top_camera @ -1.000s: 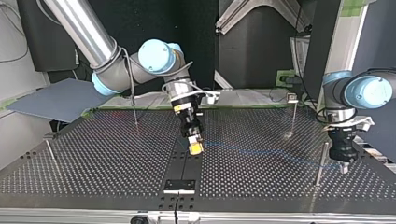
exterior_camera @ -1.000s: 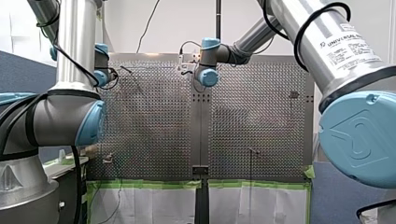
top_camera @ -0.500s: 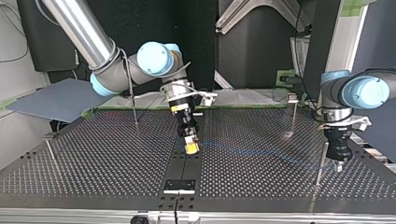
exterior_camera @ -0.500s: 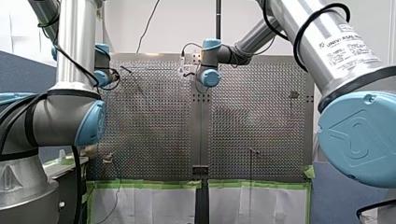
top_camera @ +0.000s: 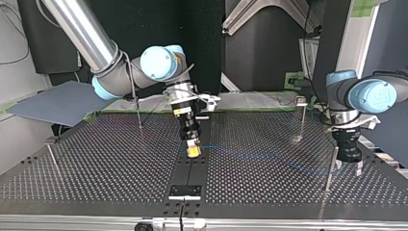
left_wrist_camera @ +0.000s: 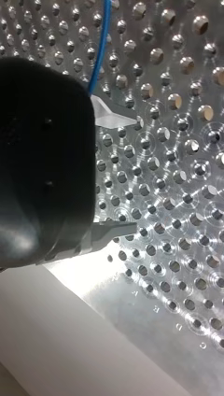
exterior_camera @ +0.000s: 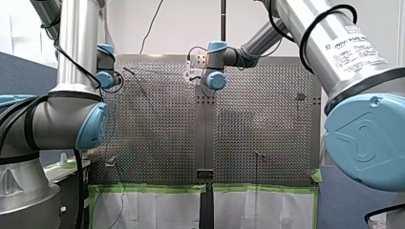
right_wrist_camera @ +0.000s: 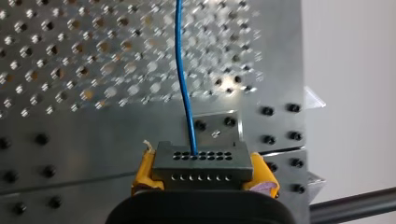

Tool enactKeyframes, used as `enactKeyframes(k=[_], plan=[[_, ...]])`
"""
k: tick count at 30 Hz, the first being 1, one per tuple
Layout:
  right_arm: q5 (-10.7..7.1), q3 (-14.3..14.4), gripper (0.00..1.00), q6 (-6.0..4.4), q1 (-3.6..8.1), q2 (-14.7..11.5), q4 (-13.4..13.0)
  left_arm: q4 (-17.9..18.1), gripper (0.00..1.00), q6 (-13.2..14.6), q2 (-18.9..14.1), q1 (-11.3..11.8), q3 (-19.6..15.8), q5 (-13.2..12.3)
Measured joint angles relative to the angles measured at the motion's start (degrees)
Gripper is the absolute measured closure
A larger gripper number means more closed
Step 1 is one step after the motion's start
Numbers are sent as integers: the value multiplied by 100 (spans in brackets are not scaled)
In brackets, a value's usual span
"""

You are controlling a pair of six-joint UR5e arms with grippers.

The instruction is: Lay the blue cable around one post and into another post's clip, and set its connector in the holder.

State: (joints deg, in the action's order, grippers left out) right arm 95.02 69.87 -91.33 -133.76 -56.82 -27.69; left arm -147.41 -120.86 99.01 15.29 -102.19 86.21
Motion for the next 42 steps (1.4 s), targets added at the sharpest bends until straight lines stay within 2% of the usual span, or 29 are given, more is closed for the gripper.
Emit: enactKeyframes(k=[6,11,15,19,30,37,42], plan=[[81,4,100,0,82,90,157,72,0,-236,16,-42,6,-225],[139,4,100,5,133,161,240,80,0,-344,196,-103,83,-413],[168,12,100,24,182,181,333,68,0,-360,359,-96,128,-379],[275,85,100,39,253,189,346,59,0,-338,404,-92,136,-252],[784,706,100,33,430,193,-104,60,0,-264,411,-116,135,-180],[890,1086,100,35,525,196,-441,68,0,-262,411,-132,132,-202],[1102,1376,100,47,600,199,-729,63,0,-262,411,-142,132,-212]])
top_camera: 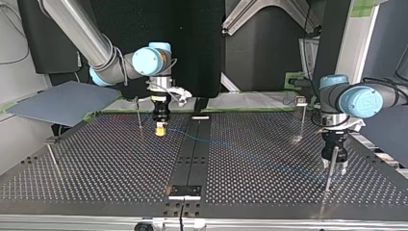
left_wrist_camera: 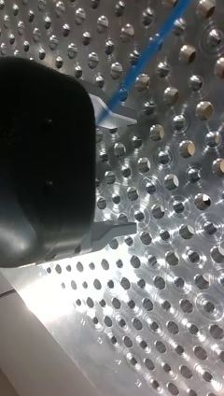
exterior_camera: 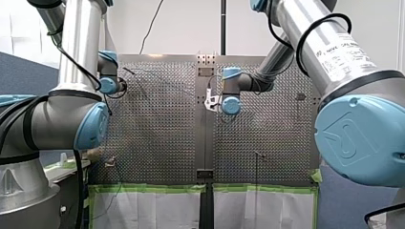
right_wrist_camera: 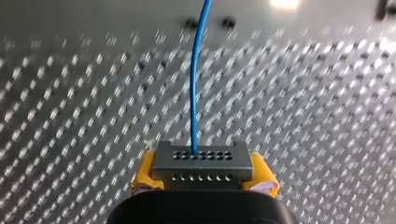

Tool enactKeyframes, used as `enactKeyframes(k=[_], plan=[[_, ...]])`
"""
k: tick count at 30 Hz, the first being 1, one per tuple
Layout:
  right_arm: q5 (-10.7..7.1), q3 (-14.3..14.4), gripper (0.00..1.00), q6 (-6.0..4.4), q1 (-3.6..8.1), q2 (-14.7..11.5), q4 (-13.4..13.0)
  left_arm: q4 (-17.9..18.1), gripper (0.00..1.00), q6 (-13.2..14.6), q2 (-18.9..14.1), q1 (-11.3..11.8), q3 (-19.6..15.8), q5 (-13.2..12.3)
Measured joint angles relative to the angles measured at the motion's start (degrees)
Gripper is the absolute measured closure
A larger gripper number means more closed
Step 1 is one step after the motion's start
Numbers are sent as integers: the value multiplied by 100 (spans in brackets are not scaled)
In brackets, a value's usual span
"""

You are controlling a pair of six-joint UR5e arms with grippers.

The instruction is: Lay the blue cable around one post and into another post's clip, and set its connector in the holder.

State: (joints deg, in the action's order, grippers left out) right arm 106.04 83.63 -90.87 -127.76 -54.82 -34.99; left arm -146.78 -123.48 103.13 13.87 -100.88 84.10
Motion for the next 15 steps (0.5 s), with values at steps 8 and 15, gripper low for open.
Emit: enactKeyframes(k=[8,15], plan=[[279,479,100,54,104,8,-479,-9,0,53,0,-24,0,21],[484,841,100,61,250,47,-839,-9,0,61,0,-42,0,39]])
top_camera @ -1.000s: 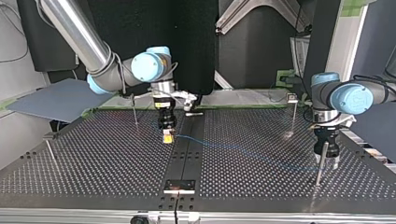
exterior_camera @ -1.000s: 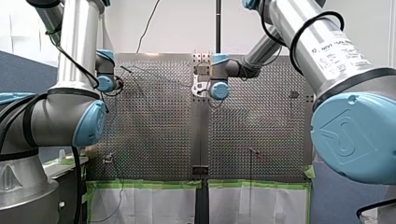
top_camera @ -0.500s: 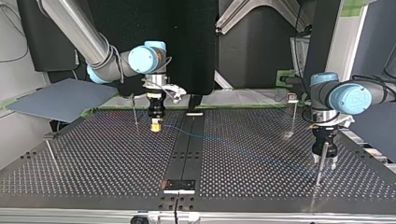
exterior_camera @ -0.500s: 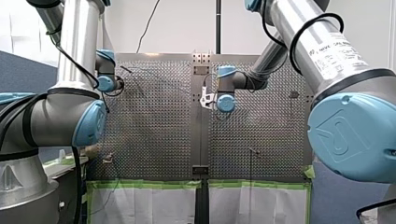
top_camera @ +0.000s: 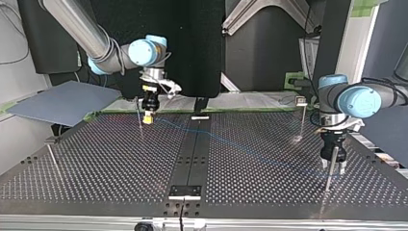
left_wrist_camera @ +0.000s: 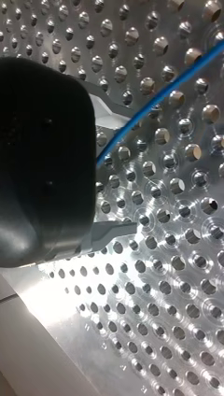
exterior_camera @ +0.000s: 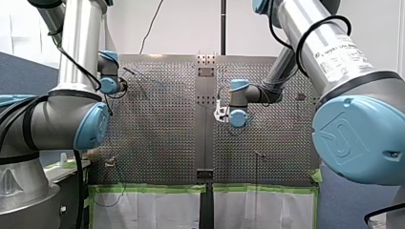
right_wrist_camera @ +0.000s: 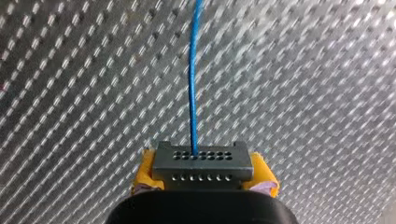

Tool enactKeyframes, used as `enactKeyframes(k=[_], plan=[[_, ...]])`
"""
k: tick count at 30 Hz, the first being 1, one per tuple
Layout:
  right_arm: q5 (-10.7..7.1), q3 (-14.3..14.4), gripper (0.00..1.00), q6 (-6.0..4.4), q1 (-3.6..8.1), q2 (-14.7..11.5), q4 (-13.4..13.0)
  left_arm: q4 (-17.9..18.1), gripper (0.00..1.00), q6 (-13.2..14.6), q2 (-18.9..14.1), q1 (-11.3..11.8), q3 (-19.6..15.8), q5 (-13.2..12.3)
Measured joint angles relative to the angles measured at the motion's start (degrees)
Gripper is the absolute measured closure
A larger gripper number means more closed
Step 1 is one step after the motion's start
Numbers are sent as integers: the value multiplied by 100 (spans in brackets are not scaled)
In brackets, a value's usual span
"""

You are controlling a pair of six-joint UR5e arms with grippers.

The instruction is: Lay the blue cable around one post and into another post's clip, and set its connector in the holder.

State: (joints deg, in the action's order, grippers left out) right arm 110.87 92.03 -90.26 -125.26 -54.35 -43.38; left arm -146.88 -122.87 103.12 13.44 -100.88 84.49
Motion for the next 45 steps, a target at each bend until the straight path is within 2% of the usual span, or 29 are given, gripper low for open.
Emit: enactKeyframes(k=[7,11,16,25,31,34,36,45], plan=[[220,407,100,-26,80,332,-407,0,0,4,0,-9,0,1],[414,641,100,-125,99,562,-641,1,0,3,0,-10,1,1],[514,926,100,-242,148,847,-926,2,0,2,0,-11,1,4],[548,1479,100,-444,358,1400,-1480,5,0,5,0,-10,1,9],[640,1788,100,-526,582,1745,-1823,3,0,3,0,-10,0,4],[613,1788,100,-553,715,1889,-1969,3,0,1,0,-10,0,2],[534,1727,100,-558,822,2000,-2081,2,0,1,0,-10,0,2],[76,1288,100,-566,1299,2479,-2559,8,0,-4,-1,-10,4,1]])
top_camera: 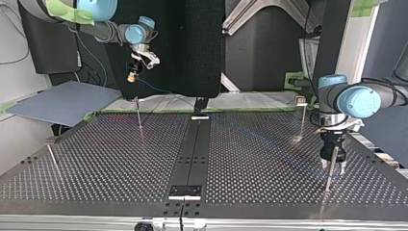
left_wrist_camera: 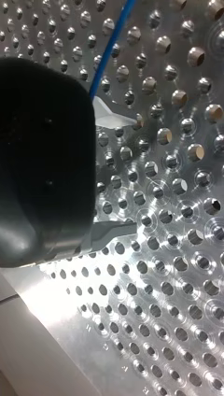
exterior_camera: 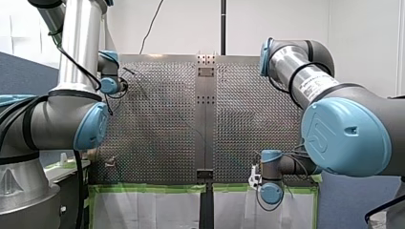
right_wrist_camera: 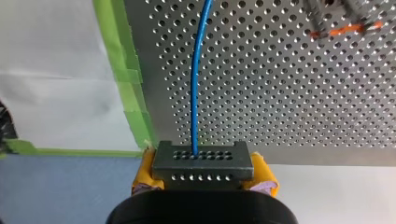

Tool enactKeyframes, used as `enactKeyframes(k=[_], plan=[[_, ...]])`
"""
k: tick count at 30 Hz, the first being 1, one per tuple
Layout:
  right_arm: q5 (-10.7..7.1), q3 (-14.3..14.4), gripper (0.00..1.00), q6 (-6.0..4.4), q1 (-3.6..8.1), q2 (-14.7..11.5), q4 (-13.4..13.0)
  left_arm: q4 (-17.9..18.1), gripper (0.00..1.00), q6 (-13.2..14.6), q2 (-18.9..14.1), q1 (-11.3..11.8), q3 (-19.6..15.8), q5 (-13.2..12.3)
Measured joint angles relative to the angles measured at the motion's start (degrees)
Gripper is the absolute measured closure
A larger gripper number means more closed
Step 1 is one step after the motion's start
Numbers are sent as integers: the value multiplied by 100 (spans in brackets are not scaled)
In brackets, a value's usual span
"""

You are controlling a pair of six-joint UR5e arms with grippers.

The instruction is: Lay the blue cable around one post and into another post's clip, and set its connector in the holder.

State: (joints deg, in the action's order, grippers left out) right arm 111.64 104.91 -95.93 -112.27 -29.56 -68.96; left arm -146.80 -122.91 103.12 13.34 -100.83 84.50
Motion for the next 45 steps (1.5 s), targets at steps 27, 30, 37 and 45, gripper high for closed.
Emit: enactKeyframes(k=[27,30,37,45], plan=[[-1500,-405,100,-21,1485,1468,-686,-4,0,5,1,-4,-3,0],[-1631,-402,100,-7,1511,1419,-688,-2,0,7,1,-7,-2,0],[-1963,-397,100,2,1488,1075,-633,-2,0,8,1,-9,-4,0],[-2104,-340,100,2,1401,621,-376,0,0,8,1,-9,-3,4]])
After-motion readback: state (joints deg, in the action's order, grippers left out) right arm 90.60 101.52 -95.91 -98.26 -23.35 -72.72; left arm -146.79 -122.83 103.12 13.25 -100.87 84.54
